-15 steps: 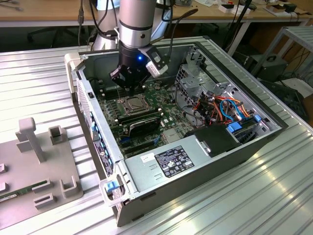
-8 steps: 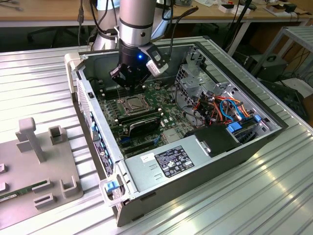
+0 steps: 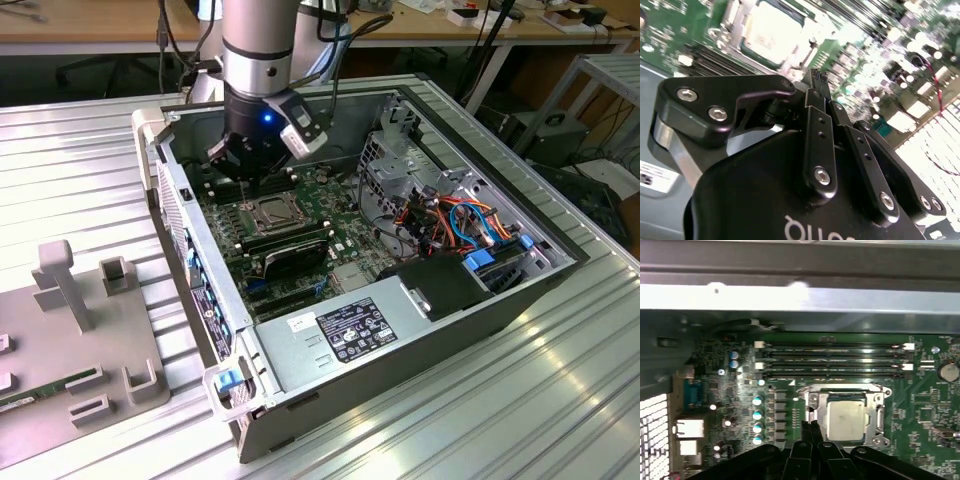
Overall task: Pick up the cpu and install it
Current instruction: 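Install the first cpu locking lever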
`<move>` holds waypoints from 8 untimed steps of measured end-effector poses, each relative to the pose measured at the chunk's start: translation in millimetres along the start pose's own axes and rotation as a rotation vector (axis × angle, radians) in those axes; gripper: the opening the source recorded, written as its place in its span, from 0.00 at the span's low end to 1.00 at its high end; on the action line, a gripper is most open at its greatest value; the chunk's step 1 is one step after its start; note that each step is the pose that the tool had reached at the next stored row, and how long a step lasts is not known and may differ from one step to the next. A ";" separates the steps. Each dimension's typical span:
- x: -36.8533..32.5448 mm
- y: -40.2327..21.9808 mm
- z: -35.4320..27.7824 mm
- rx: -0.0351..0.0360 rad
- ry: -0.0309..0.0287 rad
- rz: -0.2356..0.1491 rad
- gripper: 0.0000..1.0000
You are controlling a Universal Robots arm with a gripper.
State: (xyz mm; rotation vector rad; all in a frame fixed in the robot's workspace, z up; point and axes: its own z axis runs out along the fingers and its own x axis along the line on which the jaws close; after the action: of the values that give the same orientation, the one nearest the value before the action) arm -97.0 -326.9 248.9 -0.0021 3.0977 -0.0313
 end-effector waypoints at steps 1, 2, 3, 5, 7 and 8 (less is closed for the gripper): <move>3.6 0.0 -0.1 0.0000 -0.0003 0.000 0.11; 9.8 0.0 -0.3 0.0000 -0.0009 0.000 0.11; 13.9 0.0 -0.5 0.0000 -0.0011 0.000 0.11; 17.4 0.0 -0.6 0.0000 -0.0012 0.000 0.11; 17.4 0.0 -0.6 0.0000 -0.0012 0.000 0.11; 17.5 0.0 -0.7 -0.0007 -0.0011 0.000 0.11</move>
State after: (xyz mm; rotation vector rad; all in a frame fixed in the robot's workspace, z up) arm -114.5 -326.9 248.9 -0.0023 3.0966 -0.0302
